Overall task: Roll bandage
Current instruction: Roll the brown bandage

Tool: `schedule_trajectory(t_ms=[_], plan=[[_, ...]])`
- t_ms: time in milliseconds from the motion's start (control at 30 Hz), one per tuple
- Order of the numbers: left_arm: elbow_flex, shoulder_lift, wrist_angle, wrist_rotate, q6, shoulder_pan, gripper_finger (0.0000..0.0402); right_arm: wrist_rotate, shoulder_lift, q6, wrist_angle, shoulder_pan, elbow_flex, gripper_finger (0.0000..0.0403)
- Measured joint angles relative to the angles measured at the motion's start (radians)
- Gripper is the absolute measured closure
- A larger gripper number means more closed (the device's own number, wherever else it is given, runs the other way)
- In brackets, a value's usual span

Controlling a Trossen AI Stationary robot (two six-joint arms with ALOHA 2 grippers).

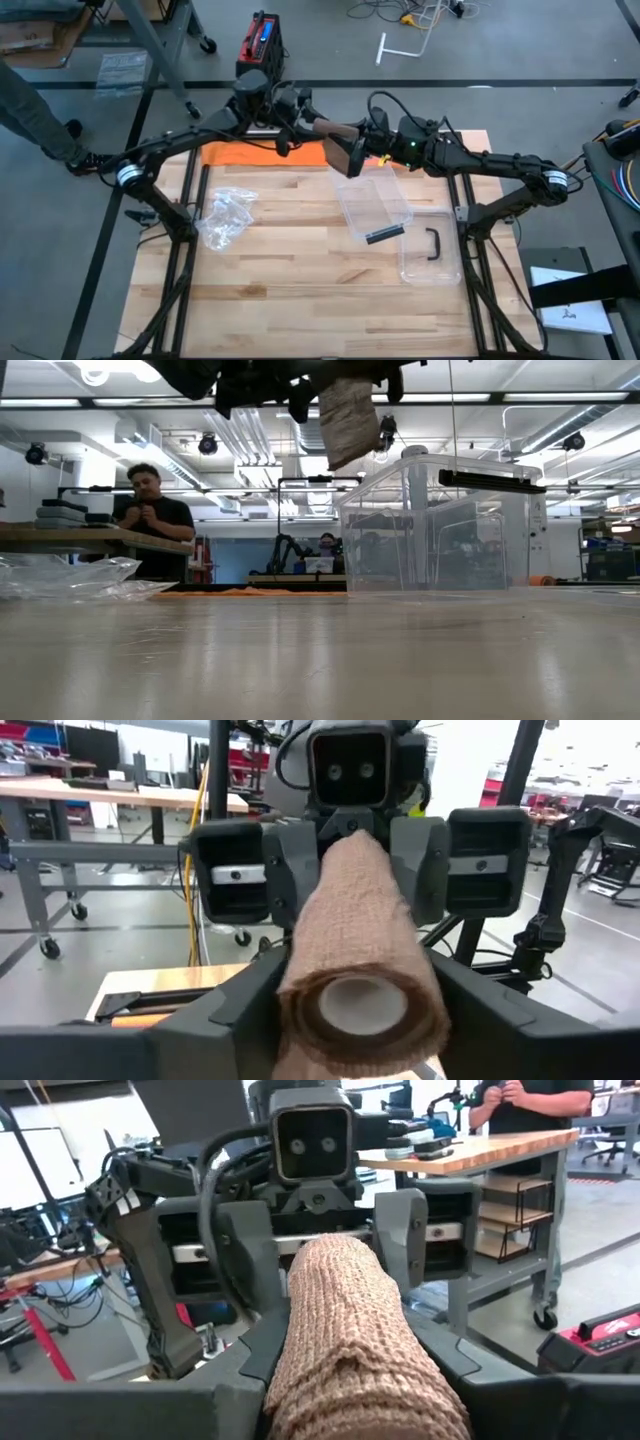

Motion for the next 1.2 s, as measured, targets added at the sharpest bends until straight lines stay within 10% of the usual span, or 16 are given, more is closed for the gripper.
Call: schedule_trajectory(t_ms=[567, 1200], plan=[[0.000, 0.019, 0.090, 0.043, 0.037, 0.020, 0.0319, -0.021, -0.011, 0.169, -0.005, 0.011, -0.001, 0.0214], [0.000, 0.017, 0.077, 0.045, 0.805, 0.030, 0.0318, -0.027, -0.011, 0.541, 0.015, 0.011, -0.001, 0.0105]])
